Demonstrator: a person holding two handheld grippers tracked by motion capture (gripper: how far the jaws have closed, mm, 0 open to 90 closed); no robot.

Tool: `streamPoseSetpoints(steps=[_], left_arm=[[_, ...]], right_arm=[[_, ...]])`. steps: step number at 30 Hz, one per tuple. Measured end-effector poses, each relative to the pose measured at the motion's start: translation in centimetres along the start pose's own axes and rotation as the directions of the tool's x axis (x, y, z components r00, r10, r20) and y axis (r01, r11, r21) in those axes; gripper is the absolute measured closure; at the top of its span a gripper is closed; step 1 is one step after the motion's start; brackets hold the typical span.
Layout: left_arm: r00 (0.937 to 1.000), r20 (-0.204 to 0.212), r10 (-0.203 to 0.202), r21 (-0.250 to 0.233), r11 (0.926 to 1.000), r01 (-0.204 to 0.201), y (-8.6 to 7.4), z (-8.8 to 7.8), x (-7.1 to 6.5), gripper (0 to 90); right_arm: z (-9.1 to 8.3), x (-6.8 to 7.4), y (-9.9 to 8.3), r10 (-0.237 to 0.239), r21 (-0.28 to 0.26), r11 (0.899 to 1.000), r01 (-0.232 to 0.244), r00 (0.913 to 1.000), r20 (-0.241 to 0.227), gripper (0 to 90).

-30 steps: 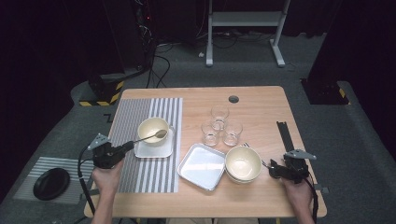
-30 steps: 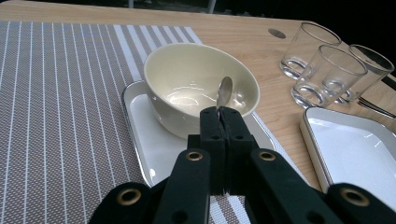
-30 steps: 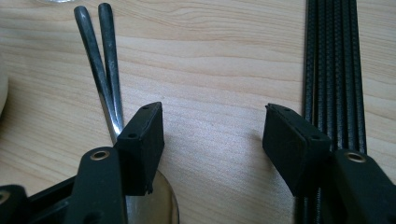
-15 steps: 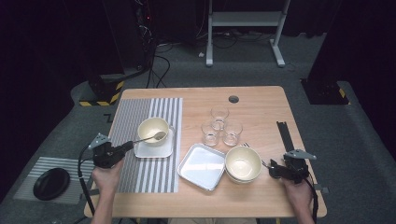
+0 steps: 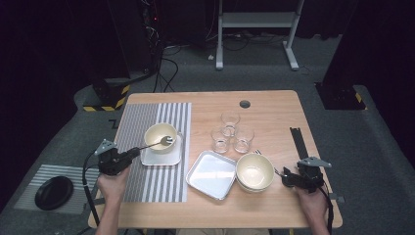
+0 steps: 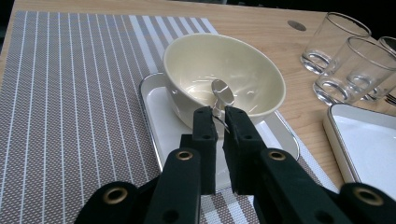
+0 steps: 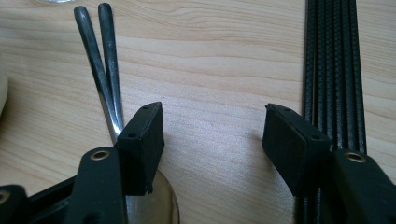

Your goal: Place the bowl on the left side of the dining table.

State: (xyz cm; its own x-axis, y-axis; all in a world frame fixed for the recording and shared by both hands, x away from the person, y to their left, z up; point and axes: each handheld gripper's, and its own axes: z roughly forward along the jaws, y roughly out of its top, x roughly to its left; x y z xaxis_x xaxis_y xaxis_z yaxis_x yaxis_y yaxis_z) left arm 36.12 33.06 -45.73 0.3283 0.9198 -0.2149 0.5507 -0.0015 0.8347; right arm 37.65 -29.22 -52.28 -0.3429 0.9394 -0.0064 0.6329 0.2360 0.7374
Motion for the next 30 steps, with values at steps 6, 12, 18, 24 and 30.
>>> streamPoseSetpoints(steps=[6,12,18,24,30], left_arm=[[0.9997,-0.024,-0.004,0.013,0.9999,0.004,-0.1,0.4,0.1,78.2],[0.9995,-0.029,-0.008,0.014,0.9999,0.008,-0.2,0.6,0.3,77.2],[0.9990,-0.037,-0.025,0.015,0.9996,0.026,-0.1,1.0,0.5,75.7],[0.9984,-0.043,-0.038,0.008,0.9992,0.039,-0.1,1.6,0.7,73.4],[0.9977,-0.056,-0.037,0.009,0.9992,0.038,0.2,2.4,0.9,72.4]], right_arm=[[0.0,0.0,0.0,0.000,0.000,1.000,0.000,1.0000,0.000,38.5],[0.0,0.0,0.0,0.001,0.000,1.000,-0.001,1.0000,0.000,38.6],[0.0,0.0,0.0,0.002,0.000,1.000,-0.002,1.0000,0.000,38.6],[0.0,0.0,0.0,0.001,0.000,1.000,-0.001,1.0000,0.000,38.5],[0.0,0.0,0.0,0.002,-0.002,1.000,-0.002,1.0000,-0.001,38.5]])
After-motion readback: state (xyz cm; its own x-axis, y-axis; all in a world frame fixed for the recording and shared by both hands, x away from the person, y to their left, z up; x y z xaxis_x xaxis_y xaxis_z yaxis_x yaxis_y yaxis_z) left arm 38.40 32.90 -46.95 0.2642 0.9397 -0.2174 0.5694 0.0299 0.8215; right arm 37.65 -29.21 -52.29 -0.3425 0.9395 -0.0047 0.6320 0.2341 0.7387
